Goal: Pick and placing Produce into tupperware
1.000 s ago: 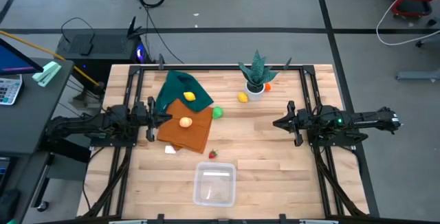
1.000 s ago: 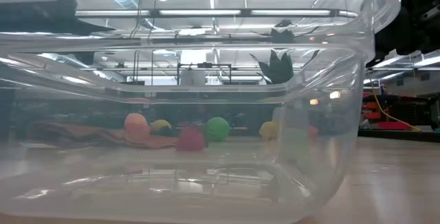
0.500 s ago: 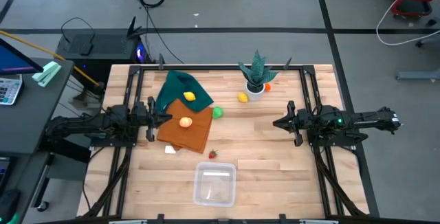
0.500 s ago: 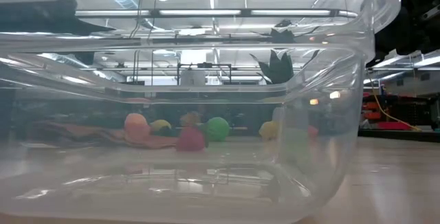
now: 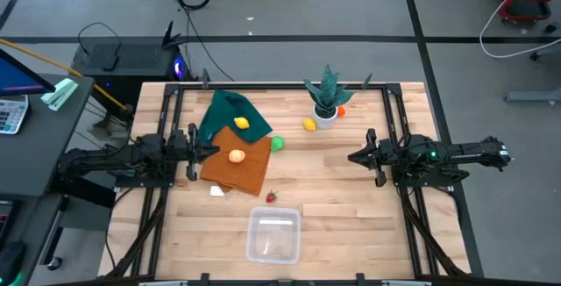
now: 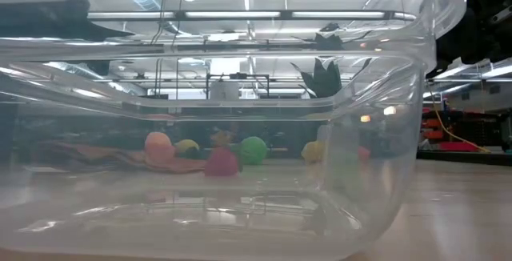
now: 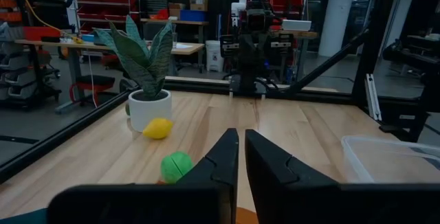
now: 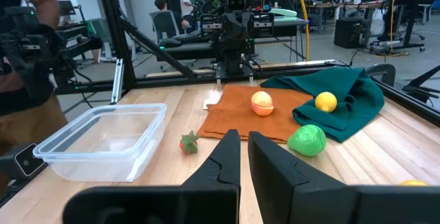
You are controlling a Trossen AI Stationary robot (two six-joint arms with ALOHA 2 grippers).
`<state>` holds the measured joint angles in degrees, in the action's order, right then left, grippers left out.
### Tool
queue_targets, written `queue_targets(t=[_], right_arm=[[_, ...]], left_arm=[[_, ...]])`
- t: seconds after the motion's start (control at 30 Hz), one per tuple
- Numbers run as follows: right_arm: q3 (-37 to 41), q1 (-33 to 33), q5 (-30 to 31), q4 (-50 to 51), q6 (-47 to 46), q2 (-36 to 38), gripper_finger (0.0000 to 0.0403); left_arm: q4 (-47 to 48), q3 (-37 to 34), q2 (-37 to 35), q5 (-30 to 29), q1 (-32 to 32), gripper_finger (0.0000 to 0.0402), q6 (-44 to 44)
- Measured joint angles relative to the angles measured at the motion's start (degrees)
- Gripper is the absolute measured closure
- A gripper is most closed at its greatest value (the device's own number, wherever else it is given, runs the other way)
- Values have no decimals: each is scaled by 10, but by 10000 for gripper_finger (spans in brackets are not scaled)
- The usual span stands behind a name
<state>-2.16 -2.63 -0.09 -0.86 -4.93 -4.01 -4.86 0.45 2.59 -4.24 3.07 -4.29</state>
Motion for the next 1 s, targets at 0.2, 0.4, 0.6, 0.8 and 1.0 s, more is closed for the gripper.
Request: queue_targets(t=[0.2, 0.4, 0.6, 0.8, 1.0], right_arm=[[0, 0, 0, 0, 0, 0, 402], [0, 0, 0, 0, 0, 0, 402], [0, 0, 0, 0, 0, 0, 402], [0, 0, 0, 0, 0, 0, 402], [0, 0, 0, 0, 0, 0, 402]], left_arm=[[0, 0, 0, 0, 0, 362, 0], [0, 0, 0, 0, 0, 371, 0], [0, 0, 0, 0, 0, 372, 0], [0, 0, 0, 0, 0, 362, 0], [0, 0, 0, 0, 0, 365, 0]])
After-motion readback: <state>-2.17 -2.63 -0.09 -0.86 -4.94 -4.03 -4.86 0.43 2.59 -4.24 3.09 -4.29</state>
